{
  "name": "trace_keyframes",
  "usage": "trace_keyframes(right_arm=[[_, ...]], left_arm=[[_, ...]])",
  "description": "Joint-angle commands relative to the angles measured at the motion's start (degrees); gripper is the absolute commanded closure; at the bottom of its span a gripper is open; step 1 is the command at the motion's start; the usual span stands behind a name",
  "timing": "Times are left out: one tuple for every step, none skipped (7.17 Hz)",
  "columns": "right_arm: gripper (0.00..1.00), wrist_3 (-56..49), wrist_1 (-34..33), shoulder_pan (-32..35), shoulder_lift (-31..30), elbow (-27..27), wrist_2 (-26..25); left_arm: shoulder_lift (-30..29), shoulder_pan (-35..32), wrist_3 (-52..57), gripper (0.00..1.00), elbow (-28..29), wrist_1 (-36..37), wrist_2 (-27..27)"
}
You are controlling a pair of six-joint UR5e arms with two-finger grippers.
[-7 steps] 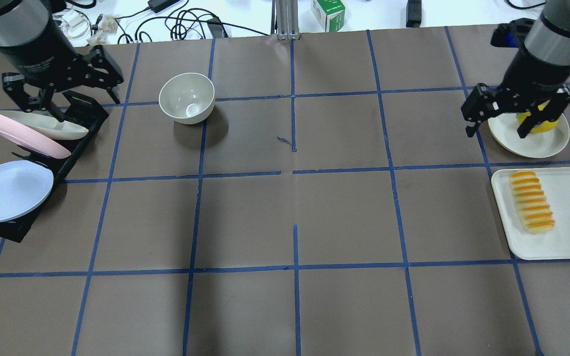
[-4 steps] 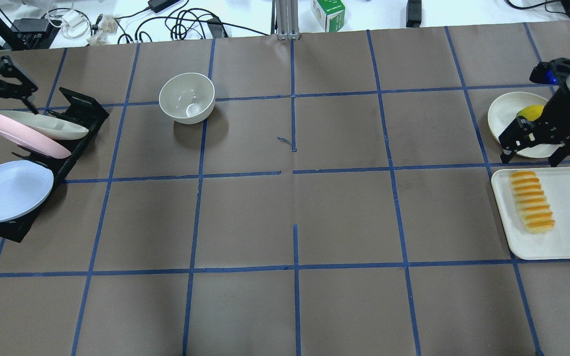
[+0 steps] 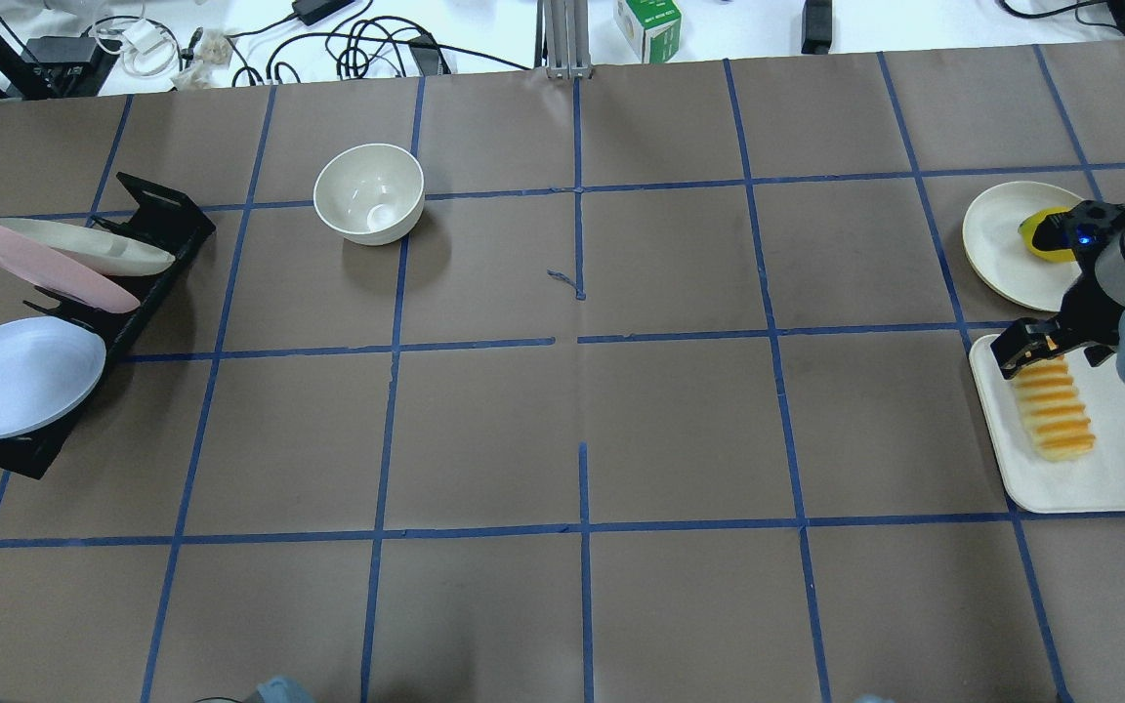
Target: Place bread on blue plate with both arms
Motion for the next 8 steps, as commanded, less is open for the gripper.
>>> trace_keyframes(right_arm=[[0.0,-5.9,-1.75,-4.17,4.19,0.4,0.67],[0.0,-7.41,-4.19,-4.18,7.44,0.66,0.84],[0.0,-7.69,-4.65,-4.26,9.47,-0.3,0.15],[0.0,-7.69,-4.74,-4.26,9.67,-0.13,0.23],[0.0,-7.6,-7.18,-4.26,10.1,-0.31,0.4],[0.14,-7.6,-8.94,-4.18,10.02,0.39,0.06],[0.44,-7.6,-8.35,-4.26,9.76,-0.04,-0.03],[0.54,-7.6,-8.34,-4.26,9.67,0.04,0.4]], left_arm=[[-4.92,3.37,0.23,0.0,-5.38,13.56,-0.11],[-6.67,3.82,0.32,0.0,-6.09,13.68,0.14],[-8.52,4.43,0.23,0.0,-6.19,13.68,0.15],[-10.36,5.92,0.32,0.0,-6.27,13.94,0.15],[-11.34,6.98,0.75,0.0,-6.45,16.29,0.23],[-11.87,7.07,0.76,0.05,-6.45,16.75,0.15],[-11.88,7.16,1.54,0.43,-6.45,16.76,0.06],[-11.88,7.16,2.16,0.59,-6.45,16.67,0.06]])
